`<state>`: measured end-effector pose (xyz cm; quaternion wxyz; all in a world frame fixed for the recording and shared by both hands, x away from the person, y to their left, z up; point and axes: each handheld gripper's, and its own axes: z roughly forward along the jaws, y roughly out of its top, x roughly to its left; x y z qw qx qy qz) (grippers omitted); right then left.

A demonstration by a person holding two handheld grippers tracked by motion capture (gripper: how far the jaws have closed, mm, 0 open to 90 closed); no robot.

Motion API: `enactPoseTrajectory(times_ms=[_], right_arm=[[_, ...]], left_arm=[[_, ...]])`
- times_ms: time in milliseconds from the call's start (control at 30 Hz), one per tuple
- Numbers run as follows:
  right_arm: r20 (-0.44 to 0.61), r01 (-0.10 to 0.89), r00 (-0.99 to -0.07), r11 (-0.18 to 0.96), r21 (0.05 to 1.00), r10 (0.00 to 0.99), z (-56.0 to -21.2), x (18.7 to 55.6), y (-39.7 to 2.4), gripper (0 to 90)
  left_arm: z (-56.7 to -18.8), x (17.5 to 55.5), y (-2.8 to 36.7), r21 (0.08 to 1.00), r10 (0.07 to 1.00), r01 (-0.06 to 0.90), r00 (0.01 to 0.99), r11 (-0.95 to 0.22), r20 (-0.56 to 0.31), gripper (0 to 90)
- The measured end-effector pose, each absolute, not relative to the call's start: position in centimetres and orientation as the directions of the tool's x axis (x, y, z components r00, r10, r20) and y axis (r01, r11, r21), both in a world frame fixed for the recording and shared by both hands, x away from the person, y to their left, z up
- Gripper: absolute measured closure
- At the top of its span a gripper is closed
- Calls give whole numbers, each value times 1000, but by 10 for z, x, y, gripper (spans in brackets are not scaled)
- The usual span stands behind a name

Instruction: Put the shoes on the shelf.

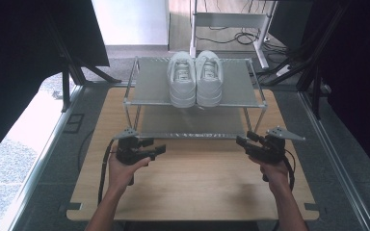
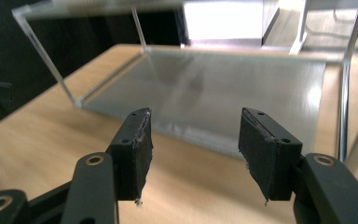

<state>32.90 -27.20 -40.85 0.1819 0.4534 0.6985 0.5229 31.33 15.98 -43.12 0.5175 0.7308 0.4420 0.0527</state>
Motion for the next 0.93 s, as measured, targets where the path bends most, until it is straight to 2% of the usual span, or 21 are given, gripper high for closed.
enactPoseTrajectory(times_ms=[200, 400, 433, 700, 933], right_arm=[[241, 497, -503, 49, 866, 830, -438, 318, -282, 437], [237, 541, -486, 77, 837, 841, -458, 315, -285, 428], [234, 542, -485, 79, 837, 843, -459, 315, -285, 428], [234, 544, -475, 74, 836, 848, -461, 316, -288, 427], [230, 565, -468, 88, 821, 853, -468, 317, -289, 415]], left_arm=[[-455, 299, 163, 767, 707, 636, 579, -81, -406, 304], [-473, 291, 170, 767, 721, 635, 573, -90, -390, 304], [-473, 292, 170, 764, 714, 641, 569, -75, -407, 307], [-478, 293, 162, 758, 718, 642, 581, -116, -383, 317], [-478, 295, 166, 758, 729, 643, 569, -105, -382, 316]])
